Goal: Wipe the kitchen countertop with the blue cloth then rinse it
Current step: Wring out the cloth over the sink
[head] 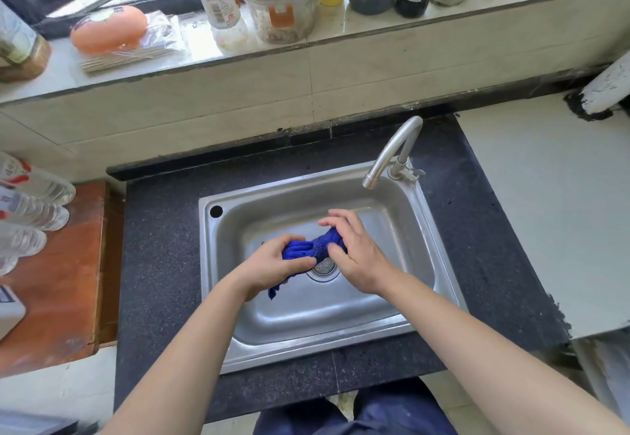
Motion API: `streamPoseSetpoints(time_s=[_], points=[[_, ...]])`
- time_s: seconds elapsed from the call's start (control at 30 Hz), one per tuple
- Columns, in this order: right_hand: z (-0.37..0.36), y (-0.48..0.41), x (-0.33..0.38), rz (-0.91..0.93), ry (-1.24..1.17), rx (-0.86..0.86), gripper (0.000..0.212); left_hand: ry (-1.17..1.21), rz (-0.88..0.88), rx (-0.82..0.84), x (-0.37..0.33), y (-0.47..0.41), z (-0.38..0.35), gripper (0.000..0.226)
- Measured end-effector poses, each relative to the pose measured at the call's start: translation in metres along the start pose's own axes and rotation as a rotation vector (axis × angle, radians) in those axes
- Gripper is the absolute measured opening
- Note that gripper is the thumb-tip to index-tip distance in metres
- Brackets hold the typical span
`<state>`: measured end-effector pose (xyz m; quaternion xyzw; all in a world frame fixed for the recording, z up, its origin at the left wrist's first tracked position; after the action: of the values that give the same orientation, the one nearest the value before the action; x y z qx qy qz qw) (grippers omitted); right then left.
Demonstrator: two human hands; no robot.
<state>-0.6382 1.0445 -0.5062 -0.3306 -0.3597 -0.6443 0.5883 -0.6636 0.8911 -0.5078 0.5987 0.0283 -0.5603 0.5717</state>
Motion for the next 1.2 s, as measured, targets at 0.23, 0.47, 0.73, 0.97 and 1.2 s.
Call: streamPoseSetpoints(time_s=[0.23, 0.47, 0.73, 0.97, 1.2], points=[[0.001, 0.007, 0.033, 0.436, 0.351, -0.109, 0.092, 0.236, 0.050, 0.063, -0.003, 0.004, -0.001, 0.032], [-0.012, -0.021, 0.029, 0.363, 0.840, -0.026, 0.044, -0.392, -0.178, -0.016, -0.006, -0.009, 0.001, 0.041], [-0.018, -0.012, -0.018, -0.459, 0.234, 0.244, 0.018, -0.852, -0.606, -0.307, -0.023, -0.005, 0.008, 0.022], [-0.035, 0.004, -0.011, -0.551, -0.293, 0.201, 0.030, -0.835, -0.600, -0.336, -0.025, -0.003, 0.015, 0.018], [-0.018, -0.012, -0.013, -0.289, -0.051, 0.176, 0.048, -0.501, -0.318, -0.255, -0.002, -0.006, 0.027, 0.021]])
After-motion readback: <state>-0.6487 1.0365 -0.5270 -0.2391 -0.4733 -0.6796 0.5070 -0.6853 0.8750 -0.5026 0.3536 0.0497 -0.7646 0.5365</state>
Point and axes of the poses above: each hand's wrist, its own y-axis away from the middle knuckle, its own z-axis out of the back of the hand, x = y × z, the point moved 9 cm from there along -y, towards the middle knuckle, and after that the axes turned 7 degrees about -x, right-handed, at the moved point
